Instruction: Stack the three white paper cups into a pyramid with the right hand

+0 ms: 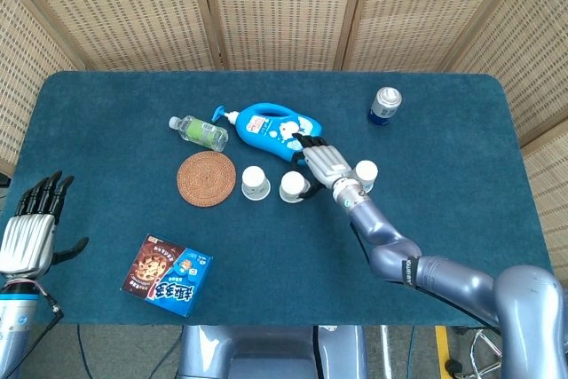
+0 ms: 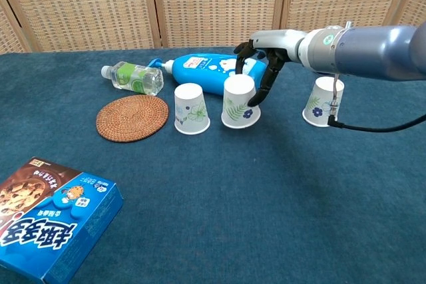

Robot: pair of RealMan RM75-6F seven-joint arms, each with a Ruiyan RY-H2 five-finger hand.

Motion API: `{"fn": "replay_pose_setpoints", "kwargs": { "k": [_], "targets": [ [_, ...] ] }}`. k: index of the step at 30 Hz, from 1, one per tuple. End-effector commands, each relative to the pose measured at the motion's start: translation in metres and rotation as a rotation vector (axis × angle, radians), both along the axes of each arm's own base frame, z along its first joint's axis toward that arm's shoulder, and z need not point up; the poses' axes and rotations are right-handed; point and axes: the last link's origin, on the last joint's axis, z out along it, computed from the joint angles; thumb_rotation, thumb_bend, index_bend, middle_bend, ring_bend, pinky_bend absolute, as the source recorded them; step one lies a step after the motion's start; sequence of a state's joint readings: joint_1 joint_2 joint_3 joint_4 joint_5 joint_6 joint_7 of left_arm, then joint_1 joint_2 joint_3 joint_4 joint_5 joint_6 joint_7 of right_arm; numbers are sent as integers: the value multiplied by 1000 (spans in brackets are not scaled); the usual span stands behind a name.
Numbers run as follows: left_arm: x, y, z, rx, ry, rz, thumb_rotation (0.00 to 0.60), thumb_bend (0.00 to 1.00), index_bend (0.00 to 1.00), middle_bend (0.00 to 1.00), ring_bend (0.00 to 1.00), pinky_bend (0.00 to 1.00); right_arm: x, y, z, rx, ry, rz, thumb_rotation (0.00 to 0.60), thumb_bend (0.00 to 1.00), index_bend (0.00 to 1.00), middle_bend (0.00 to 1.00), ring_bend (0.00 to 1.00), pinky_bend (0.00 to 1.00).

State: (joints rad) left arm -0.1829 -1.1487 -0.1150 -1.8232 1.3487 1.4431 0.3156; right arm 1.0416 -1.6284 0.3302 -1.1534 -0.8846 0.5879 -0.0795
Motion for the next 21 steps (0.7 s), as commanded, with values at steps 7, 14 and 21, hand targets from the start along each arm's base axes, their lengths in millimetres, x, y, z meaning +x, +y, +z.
{"fn": "replay_pose_setpoints", "kwargs": {
  "k": [7,14,21],
  "targets": [
    [0,0,1,7,4,-3,600,231,40,0,0,76,4,-12,-8,5,-14,-9,600,160,558,31,0,71],
    [-1,1,0,2,3,3,600,231,46,0,0,76,5,-15,-12,5,-16,-13,600,160,564,31,0,71],
    [-1,0,0,-2,1,2,600,231,49,0,0,76,2,-16,-19,9,0,-21,600,160,538,15,0,70]
  ]
}}
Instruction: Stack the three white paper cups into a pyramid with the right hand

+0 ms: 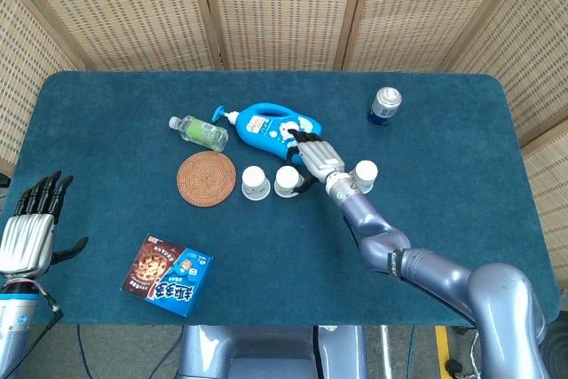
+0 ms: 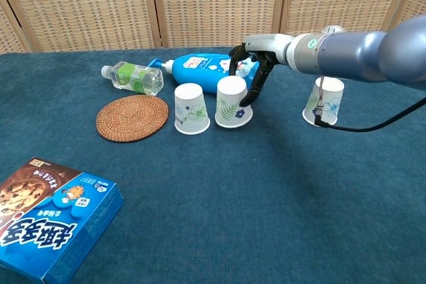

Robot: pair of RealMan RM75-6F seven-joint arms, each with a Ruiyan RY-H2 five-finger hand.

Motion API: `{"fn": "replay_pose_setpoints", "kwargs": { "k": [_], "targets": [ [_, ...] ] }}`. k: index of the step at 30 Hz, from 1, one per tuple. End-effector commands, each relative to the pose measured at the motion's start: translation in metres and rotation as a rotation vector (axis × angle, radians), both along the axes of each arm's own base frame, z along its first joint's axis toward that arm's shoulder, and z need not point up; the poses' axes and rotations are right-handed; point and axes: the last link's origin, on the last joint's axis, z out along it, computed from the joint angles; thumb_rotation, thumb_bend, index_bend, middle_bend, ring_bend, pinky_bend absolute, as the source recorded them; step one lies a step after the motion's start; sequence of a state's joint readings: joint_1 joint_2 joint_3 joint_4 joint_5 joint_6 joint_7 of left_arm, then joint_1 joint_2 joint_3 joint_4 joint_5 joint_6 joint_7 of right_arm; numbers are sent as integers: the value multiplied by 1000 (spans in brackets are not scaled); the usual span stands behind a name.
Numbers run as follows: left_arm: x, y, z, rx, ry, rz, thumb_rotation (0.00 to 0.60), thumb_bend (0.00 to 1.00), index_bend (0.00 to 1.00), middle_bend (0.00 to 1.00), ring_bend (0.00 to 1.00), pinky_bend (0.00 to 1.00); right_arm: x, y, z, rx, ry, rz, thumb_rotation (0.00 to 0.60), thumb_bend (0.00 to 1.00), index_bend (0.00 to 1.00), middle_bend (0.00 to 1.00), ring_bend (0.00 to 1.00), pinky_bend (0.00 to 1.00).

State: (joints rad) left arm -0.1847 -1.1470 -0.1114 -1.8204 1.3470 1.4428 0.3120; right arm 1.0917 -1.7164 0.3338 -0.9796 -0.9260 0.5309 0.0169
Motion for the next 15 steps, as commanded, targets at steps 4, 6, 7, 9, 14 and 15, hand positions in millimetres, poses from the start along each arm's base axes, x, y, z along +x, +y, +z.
{"fn": "replay_pose_setpoints", "kwargs": {
  "k": [4,6,7,9,14,15],
  "targets": [
    [0,0,1,1,-3,-1,600,231,50,0,0,76,-2,0,-2,1,29,11,600,158,409,0,0,60],
    [0,-1,1,-1,-5,-3,600,231,49,0,0,76,-1,1,-1,-7,28,14,600,155,339,0,0,55],
    [0,-1,1,-2,-5,-4,600,231,49,0,0,76,-1,2,0,-10,24,14,600,155,320,0,0,54],
    [1,-2,1,-3,-6,-8,600,232,49,0,0,76,-1,3,1,-17,20,16,600,154,279,0,0,52],
    [4,-4,3,4,-14,-21,600,231,49,0,0,76,-5,8,9,-33,37,26,600,154,217,0,0,52],
    [4,-4,3,3,-15,-23,600,231,49,0,0,76,-6,9,12,-37,39,28,600,154,217,0,0,52]
  ]
}}
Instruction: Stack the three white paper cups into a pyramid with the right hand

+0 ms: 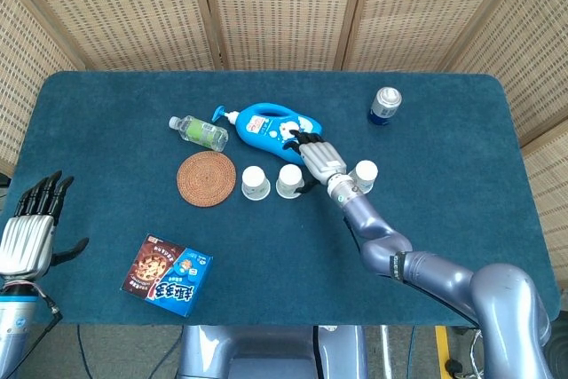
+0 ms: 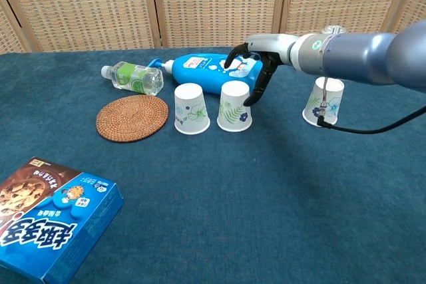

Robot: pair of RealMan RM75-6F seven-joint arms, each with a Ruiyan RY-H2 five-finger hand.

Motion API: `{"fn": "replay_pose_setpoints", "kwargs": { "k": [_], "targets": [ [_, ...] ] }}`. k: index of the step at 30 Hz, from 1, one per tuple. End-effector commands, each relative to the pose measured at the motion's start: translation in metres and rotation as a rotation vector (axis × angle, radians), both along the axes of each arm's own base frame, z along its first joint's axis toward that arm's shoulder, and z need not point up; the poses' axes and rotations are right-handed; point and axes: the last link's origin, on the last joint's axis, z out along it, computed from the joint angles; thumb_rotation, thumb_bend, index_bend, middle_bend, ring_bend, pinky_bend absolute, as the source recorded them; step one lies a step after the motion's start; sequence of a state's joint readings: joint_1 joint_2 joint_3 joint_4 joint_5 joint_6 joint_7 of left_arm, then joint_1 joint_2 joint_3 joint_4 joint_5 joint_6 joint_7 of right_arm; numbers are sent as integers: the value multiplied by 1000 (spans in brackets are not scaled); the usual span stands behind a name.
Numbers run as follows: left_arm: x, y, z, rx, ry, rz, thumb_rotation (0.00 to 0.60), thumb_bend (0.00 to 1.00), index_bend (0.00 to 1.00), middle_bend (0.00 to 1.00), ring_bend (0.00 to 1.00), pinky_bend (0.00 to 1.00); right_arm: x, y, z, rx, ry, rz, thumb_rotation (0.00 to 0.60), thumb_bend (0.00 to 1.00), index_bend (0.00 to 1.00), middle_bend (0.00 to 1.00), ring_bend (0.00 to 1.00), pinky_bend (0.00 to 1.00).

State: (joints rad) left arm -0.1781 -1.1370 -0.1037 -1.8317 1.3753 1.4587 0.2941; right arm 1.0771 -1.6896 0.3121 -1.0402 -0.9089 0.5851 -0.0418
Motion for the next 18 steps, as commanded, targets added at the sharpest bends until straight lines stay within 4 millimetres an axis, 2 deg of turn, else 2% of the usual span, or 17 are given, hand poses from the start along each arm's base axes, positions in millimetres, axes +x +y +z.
{"fn": "replay_pose_setpoints", "kwargs": {
  "k": [1,9,18],
  "targets": [
    [0,-1,0,-3,-2,-3,600,231,49,0,0,76,-5,5,10,-19,13,4,600,154,217,0,0,52],
    [3,-5,3,-2,-18,-21,600,231,49,0,0,76,-15,31,44,-100,29,12,600,153,217,0,0,52],
    [6,-8,3,-10,-27,-39,600,231,49,0,0,76,-37,39,72,-157,54,-53,600,153,218,0,0,52]
  ]
}}
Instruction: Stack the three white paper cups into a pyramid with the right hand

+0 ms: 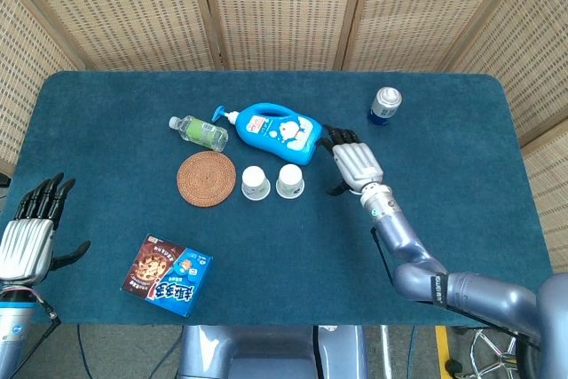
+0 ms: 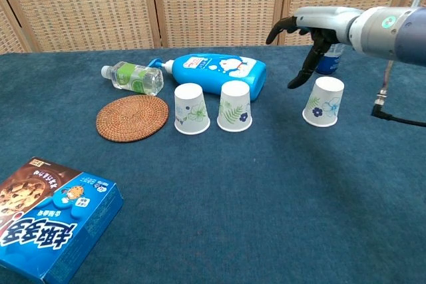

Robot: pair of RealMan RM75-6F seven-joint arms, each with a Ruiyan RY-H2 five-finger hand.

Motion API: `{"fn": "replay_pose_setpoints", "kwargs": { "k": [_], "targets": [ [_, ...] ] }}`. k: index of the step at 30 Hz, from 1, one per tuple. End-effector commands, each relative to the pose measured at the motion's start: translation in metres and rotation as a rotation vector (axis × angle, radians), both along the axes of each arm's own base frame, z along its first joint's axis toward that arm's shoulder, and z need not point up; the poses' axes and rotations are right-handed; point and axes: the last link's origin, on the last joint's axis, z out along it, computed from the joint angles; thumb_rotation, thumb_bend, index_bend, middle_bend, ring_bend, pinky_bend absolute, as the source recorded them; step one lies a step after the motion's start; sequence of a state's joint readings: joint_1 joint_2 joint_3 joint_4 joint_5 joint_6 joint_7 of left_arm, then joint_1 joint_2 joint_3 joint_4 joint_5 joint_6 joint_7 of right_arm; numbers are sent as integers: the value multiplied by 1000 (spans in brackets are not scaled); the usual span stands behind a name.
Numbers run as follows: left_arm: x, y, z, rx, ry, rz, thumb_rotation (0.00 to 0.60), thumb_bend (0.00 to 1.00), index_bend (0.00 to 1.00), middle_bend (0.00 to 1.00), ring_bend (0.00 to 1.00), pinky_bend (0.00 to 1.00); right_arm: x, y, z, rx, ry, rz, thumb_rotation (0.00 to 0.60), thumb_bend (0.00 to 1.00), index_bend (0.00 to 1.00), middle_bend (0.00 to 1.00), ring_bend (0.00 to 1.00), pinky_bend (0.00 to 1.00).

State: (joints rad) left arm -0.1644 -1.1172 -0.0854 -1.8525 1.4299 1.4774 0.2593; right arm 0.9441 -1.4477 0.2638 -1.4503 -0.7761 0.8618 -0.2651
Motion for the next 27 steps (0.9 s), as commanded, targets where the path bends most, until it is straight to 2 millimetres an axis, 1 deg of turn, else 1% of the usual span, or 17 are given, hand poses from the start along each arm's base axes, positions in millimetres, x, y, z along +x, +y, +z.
{"fn": "replay_pose_setpoints", "kwargs": {
  "k": [1,5,10,12,17,18,24,27],
  "targets": [
    [1,-1,0,-2,0,-4,600,231,49,0,0,76,-11,1,8,-14,10,-29,600,153,218,0,0,52],
    [2,-1,0,-2,1,-12,600,231,49,0,0,76,-28,-2,16,-35,27,-73,600,153,218,0,0,52],
    [3,-1,-2,-6,10,-15,600,231,49,0,0,76,-51,-6,21,-41,35,-133,600,153,221,0,0,52],
    [4,-1,-3,-6,16,-16,600,231,49,0,0,76,-61,-10,20,-39,43,-155,600,153,222,0,0,52],
    [5,-1,-4,4,23,-21,600,231,49,0,0,76,-78,-18,17,-31,38,-202,600,153,226,0,0,52],
    [5,0,-4,6,28,-21,600,231,49,0,0,76,-88,-21,14,-22,46,-232,600,153,227,0,0,52],
    [5,1,-7,2,39,-14,600,231,50,0,0,76,-99,-28,6,-2,41,-256,600,153,232,0,0,52],
    [5,2,-9,-4,46,-11,600,232,50,0,0,76,-100,-29,1,7,36,-257,600,152,243,0,0,52]
  ]
}}
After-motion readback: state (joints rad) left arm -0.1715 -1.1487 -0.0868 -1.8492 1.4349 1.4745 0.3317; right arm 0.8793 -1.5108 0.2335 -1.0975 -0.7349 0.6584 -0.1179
